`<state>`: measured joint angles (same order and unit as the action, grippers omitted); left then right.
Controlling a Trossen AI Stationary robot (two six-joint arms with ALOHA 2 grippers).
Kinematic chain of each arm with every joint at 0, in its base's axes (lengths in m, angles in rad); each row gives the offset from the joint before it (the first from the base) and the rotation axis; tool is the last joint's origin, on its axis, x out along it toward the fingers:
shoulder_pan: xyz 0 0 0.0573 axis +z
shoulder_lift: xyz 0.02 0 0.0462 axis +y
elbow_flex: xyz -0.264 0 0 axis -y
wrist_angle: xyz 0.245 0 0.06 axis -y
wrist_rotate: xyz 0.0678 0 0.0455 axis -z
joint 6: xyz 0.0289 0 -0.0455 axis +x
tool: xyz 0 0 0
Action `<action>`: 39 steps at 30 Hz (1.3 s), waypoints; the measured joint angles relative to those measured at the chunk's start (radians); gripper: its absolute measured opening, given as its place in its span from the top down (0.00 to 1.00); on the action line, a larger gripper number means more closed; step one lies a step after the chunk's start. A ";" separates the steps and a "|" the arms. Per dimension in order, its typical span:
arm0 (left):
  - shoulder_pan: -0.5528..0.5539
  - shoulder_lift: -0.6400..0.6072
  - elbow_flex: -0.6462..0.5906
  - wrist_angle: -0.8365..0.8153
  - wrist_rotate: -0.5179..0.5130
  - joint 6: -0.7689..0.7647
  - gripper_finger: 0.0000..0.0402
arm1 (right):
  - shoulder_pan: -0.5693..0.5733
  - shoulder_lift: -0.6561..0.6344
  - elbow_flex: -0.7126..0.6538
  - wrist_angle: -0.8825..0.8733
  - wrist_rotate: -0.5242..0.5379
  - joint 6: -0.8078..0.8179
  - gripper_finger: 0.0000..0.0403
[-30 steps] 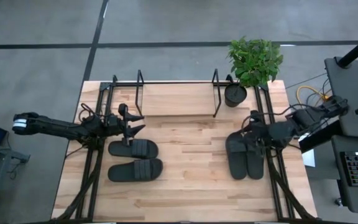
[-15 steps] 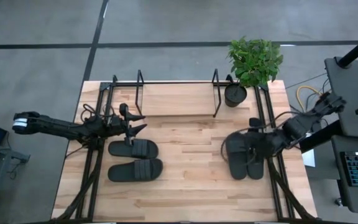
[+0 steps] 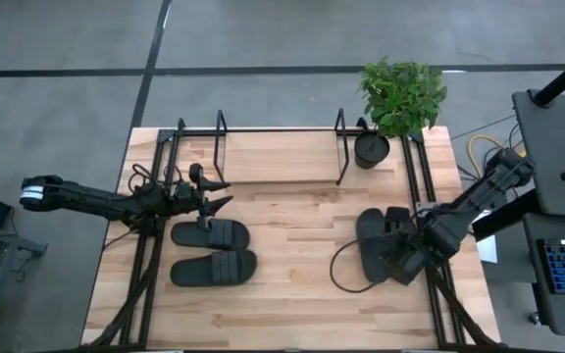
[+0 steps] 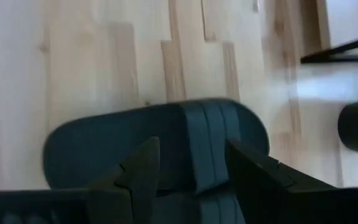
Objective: Pick and place slides into the shelf
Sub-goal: Put the black slide on the shelf
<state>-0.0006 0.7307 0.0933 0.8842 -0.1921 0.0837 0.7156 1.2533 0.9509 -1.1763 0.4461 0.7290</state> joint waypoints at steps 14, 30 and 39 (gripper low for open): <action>0.000 0.007 0.000 -0.002 0.000 0.000 0.63 | 0.000 0.244 -0.006 0.001 0.057 0.030 0.57; 0.000 0.013 0.000 0.000 0.000 0.000 0.63 | -0.001 0.376 -0.018 -0.024 0.108 0.025 0.63; 0.000 0.018 0.000 -0.002 0.000 0.000 0.63 | -0.003 0.412 -0.054 -0.017 0.161 0.037 0.67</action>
<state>-0.0006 0.7491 0.0929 0.8825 -0.1917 0.0841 0.7130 1.6657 0.8967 -1.1928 0.6067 0.7659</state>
